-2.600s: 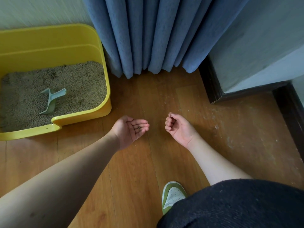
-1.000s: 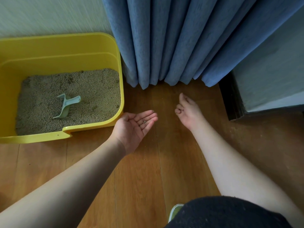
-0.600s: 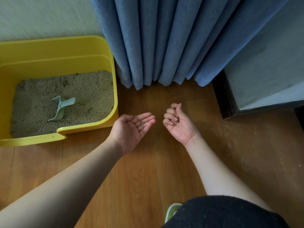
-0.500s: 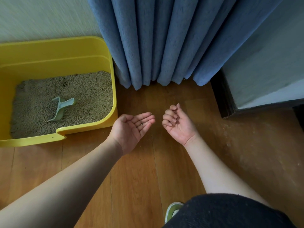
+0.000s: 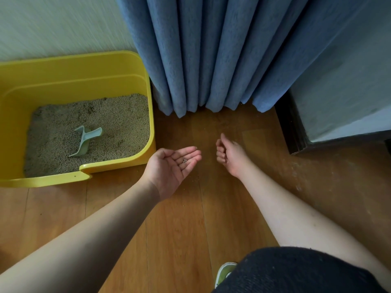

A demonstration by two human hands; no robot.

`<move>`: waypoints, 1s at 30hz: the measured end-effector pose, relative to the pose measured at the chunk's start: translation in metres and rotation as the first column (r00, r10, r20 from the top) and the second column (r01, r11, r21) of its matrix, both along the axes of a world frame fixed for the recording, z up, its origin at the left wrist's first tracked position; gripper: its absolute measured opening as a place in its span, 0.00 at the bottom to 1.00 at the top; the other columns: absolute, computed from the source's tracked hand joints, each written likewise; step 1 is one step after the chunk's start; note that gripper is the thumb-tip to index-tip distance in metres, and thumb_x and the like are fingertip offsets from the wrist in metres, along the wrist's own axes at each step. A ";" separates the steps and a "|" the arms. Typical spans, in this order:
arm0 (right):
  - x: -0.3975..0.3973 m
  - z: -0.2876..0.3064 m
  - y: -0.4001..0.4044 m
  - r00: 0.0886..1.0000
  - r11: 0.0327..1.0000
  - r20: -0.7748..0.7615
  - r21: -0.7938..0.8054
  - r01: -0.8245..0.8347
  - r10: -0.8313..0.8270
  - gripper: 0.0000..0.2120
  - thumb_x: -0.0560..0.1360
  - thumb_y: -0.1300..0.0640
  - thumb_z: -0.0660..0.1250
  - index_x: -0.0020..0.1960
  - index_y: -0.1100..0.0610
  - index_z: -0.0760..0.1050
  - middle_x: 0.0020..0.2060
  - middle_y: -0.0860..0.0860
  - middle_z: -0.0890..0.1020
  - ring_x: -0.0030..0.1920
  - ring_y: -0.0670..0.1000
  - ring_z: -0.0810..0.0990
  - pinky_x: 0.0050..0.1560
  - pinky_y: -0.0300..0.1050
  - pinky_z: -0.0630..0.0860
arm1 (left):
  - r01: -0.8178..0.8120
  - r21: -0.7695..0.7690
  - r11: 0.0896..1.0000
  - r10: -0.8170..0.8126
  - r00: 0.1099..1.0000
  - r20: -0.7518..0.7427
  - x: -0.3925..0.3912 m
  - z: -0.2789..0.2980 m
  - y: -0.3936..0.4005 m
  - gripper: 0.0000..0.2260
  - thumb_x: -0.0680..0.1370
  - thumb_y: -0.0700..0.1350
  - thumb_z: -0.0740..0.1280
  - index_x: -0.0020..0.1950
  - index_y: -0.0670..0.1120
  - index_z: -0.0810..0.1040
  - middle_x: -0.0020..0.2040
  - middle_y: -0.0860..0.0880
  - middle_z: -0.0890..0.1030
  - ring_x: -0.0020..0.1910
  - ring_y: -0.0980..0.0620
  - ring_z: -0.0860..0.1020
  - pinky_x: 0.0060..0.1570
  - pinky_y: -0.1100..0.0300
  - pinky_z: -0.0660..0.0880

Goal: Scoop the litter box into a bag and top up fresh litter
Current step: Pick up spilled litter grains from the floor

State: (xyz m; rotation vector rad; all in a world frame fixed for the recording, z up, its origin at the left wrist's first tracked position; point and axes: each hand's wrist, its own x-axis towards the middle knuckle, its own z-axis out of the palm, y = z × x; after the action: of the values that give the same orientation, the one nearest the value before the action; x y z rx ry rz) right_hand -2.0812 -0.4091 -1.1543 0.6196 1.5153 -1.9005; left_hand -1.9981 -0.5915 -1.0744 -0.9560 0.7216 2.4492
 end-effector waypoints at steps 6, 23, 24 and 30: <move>-0.034 -0.005 -0.020 0.875 0.782 -0.267 0.598 -0.179 0.404 0.15 0.76 0.49 0.67 0.61 0.53 0.77 0.51 0.48 0.77 0.51 0.47 0.75 0.48 0.39 0.70 | -0.029 0.018 0.999 0.029 1.000 -0.004 0.004 0.003 -0.005 0.24 0.80 0.44 0.47 0.63 0.31 0.74 0.61 0.34 0.79 0.60 0.41 0.80 0.61 0.53 0.75; -0.070 -0.041 -0.045 0.781 0.448 -0.182 0.884 -0.137 0.598 0.11 0.78 0.53 0.65 0.58 0.55 0.76 0.55 0.54 0.81 0.53 0.54 0.80 0.45 0.43 0.75 | -0.065 0.029 0.997 0.065 0.998 -0.008 0.005 -0.001 -0.011 0.24 0.80 0.44 0.47 0.63 0.30 0.74 0.61 0.32 0.78 0.60 0.39 0.79 0.60 0.53 0.76; -0.071 -0.042 -0.045 0.780 0.442 -0.181 0.887 -0.133 0.598 0.11 0.78 0.53 0.65 0.58 0.55 0.77 0.54 0.54 0.81 0.52 0.54 0.80 0.45 0.43 0.76 | -0.071 0.033 0.997 0.072 0.997 -0.003 0.004 -0.001 -0.011 0.24 0.80 0.44 0.47 0.62 0.30 0.75 0.61 0.32 0.78 0.60 0.39 0.79 0.60 0.53 0.76; -0.069 -0.039 -0.047 0.774 0.413 -0.160 0.900 -0.142 0.613 0.10 0.80 0.55 0.61 0.58 0.57 0.76 0.53 0.54 0.81 0.52 0.54 0.80 0.44 0.42 0.73 | -0.083 0.028 0.996 0.082 0.997 0.009 0.006 -0.003 -0.014 0.23 0.80 0.43 0.48 0.61 0.31 0.76 0.60 0.33 0.79 0.60 0.39 0.79 0.61 0.52 0.75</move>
State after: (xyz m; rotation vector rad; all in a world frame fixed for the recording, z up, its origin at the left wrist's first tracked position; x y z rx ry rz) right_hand -2.1505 -0.4564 -1.1929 0.0934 2.6880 -0.8054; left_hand -1.9922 -0.6059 -1.0769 -1.0028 0.6548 2.5184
